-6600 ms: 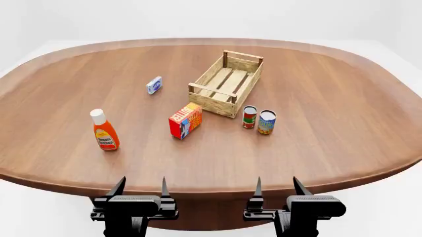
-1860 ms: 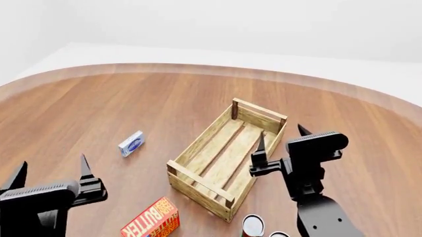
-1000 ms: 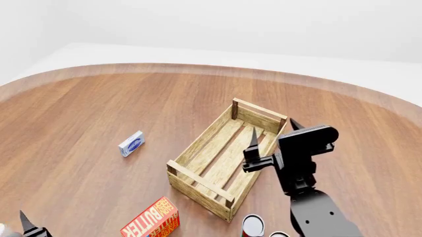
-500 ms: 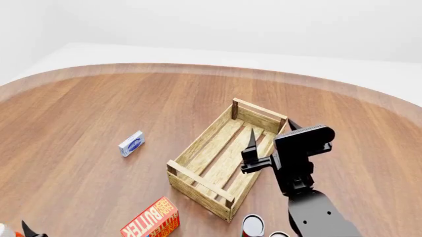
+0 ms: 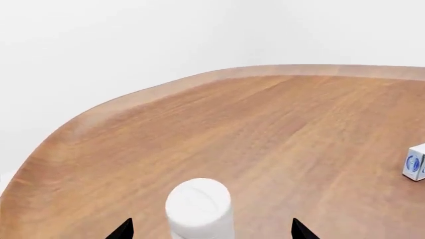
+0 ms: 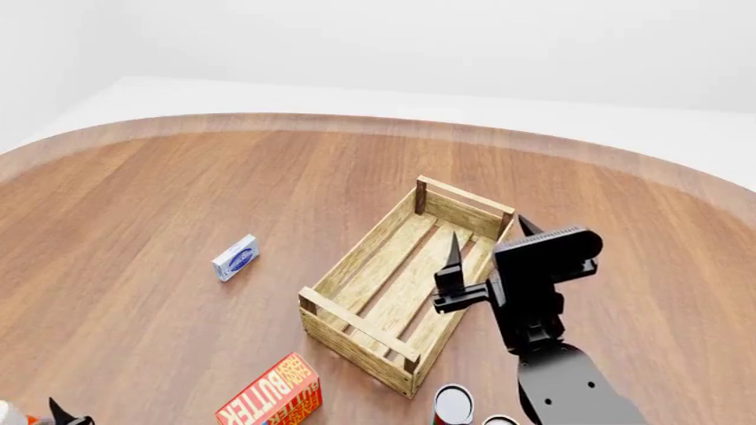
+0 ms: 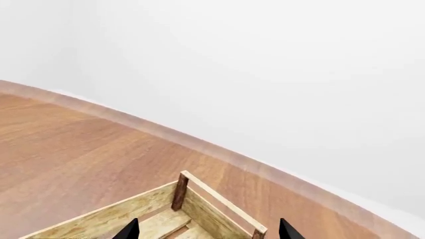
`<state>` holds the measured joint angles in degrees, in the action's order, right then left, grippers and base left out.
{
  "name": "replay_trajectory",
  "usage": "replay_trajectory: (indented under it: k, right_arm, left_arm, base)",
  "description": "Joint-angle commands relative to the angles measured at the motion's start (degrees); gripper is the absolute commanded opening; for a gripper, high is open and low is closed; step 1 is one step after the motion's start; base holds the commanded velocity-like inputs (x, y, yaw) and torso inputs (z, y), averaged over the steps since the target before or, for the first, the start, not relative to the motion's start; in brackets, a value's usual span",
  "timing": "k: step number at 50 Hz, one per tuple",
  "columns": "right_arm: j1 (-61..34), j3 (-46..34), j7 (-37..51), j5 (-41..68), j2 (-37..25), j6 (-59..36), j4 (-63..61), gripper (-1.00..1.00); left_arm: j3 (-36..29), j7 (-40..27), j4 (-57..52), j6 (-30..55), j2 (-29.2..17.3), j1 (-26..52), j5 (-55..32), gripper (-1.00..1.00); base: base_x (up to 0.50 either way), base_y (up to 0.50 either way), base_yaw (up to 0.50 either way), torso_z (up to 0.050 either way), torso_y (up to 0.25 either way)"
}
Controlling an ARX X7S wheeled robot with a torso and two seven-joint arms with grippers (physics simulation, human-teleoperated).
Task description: Pick up the ketchup, and put it in the wooden tray.
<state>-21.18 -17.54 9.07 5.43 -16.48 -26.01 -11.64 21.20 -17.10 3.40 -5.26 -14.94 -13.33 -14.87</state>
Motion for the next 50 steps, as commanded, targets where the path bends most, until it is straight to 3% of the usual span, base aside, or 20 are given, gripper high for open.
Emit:
replay_trajectory:
  k: [1, 43, 44, 50]
  right_arm:
    - [0.26, 0.06, 0.51, 0.17, -0.07, 0.15, 0.28, 1.00]
    - [1.16, 0.36, 2.19, 0.85, -0.71, -0.42, -0.63, 1.00]
    - [1.23, 0.39, 2.22, 0.89, -0.74, -0.43, -0.70, 1.00]
    - [1.41, 0.52, 2.43, 1.04, -0.83, -0.32, -0.59, 1.00]
  left_arm:
    - [-0.63, -0.19, 4.10, -0.89, -0.28, 2.67, 0.60, 1.00]
    - [-1.59, -0.89, 16.30, -2.08, -2.06, 12.01, 1.37, 1.00]
    - [-1.64, -0.80, 16.50, -2.21, -2.05, 12.21, 1.32, -1.00]
    - [-1.71, -0.36, 17.22, -2.63, -2.13, 13.09, 0.88, -1.00]
  base:
    - [0.00, 0.00, 0.00, 0.000, 0.000]
    - [0.00, 0.00, 0.00, 0.000, 0.000]
    - [0.00, 0.00, 0.00, 0.000, 0.000]
    - [0.00, 0.00, 0.00, 0.000, 0.000]
